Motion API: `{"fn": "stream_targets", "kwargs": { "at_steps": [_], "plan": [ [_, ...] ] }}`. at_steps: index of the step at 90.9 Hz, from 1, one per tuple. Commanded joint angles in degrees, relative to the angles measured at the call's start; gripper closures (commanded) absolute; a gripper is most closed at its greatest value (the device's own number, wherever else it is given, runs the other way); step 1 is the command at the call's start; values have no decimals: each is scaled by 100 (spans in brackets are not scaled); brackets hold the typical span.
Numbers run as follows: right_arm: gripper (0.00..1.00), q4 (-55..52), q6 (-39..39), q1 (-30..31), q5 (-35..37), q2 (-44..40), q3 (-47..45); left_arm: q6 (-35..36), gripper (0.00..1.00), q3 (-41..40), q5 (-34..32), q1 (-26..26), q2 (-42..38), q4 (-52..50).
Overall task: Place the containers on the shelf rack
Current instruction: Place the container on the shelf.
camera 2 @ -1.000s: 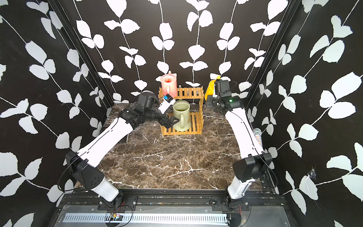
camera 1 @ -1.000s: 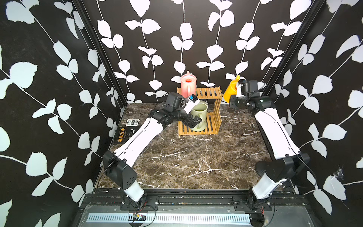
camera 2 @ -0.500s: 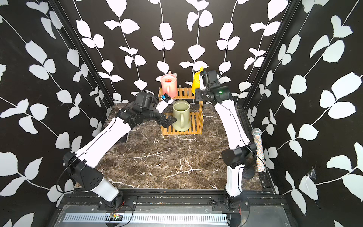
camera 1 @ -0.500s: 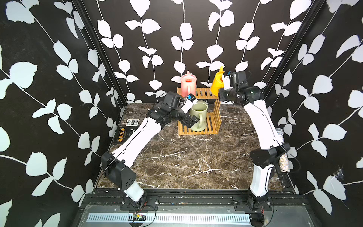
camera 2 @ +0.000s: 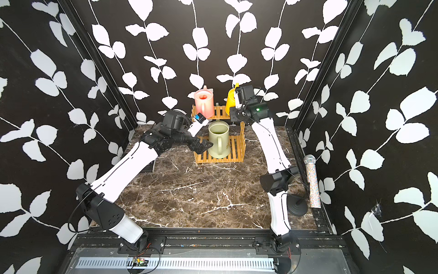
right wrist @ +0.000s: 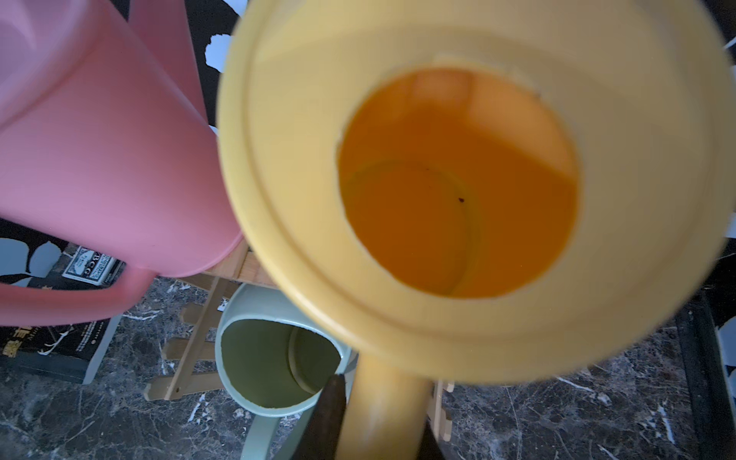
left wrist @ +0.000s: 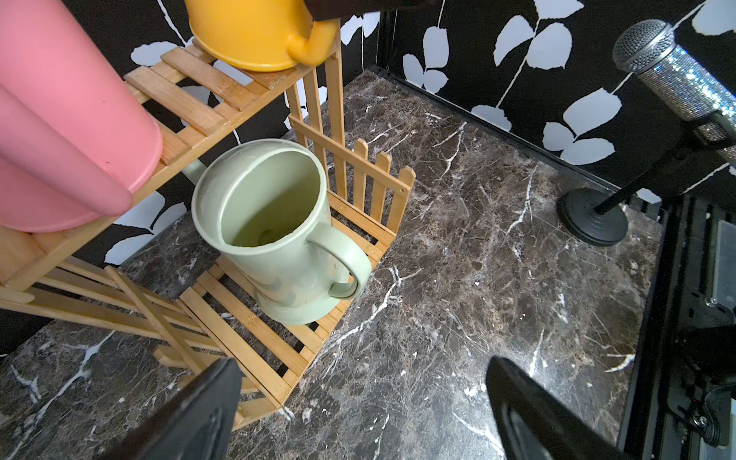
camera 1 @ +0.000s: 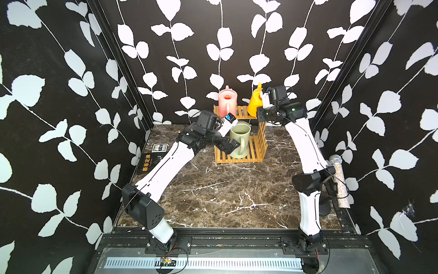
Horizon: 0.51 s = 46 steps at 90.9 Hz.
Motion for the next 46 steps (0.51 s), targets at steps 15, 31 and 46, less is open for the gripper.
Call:
{"fn": "stream_targets", "kwargs": {
  "at_steps": [15, 31, 46],
  "plan": [
    [91, 216, -67, 195, 46, 95, 229, 57, 1, -76, 36, 45, -243, -24],
    [86, 126, -230, 258, 212, 110, 282, 49, 1, -112, 49, 45, -243, -2],
    [80, 20, -268, 266, 499, 76, 308, 49, 2, -111, 44, 41, -243, 7]
  ]
}}
